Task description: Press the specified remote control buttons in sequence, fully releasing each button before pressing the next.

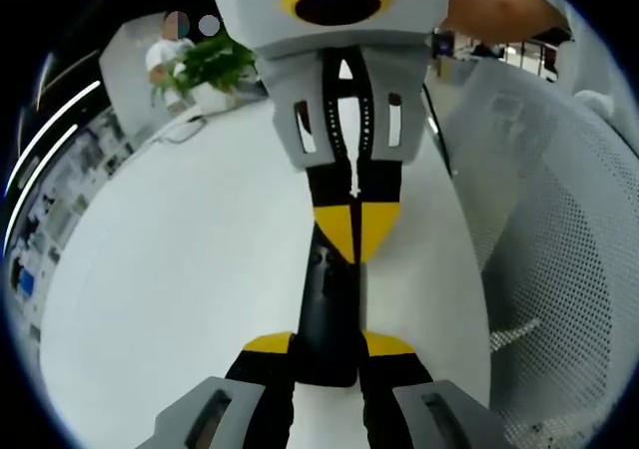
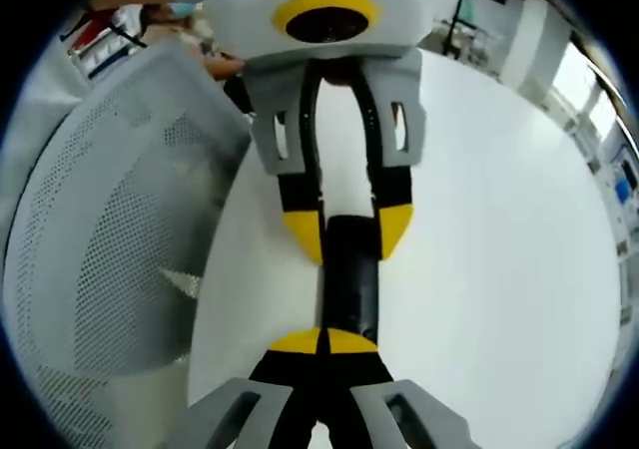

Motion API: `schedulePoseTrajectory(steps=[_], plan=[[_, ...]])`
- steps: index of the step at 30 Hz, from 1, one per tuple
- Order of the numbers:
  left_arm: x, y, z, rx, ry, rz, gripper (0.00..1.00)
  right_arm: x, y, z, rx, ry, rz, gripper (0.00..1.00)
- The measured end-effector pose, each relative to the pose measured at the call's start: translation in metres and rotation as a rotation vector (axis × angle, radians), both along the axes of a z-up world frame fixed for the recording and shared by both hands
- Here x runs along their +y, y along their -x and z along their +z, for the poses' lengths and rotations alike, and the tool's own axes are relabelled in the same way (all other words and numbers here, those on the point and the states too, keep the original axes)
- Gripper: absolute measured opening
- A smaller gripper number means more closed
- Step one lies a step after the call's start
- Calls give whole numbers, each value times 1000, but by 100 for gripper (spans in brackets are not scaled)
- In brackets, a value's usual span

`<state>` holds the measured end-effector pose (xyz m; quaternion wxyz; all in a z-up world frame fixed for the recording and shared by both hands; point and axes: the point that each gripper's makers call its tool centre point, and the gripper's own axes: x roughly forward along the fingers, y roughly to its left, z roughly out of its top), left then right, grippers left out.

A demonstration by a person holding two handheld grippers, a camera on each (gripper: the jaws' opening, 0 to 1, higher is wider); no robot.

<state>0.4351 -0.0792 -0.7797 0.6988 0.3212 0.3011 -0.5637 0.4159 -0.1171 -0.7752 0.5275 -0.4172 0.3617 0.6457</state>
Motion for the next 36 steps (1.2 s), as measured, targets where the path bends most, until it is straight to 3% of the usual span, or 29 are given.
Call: schedulePoseTrajectory(steps=[10,18,36], plan=[[-1,1,0,-4,-1,1,23,0,0,1,-11,12,27,0],[0,1,0,-5,3,4,23,9,-5,10,-23,-23,11,0],[0,0,-2,1,5,0,23,9,-9,6,-36,-22,17,0]])
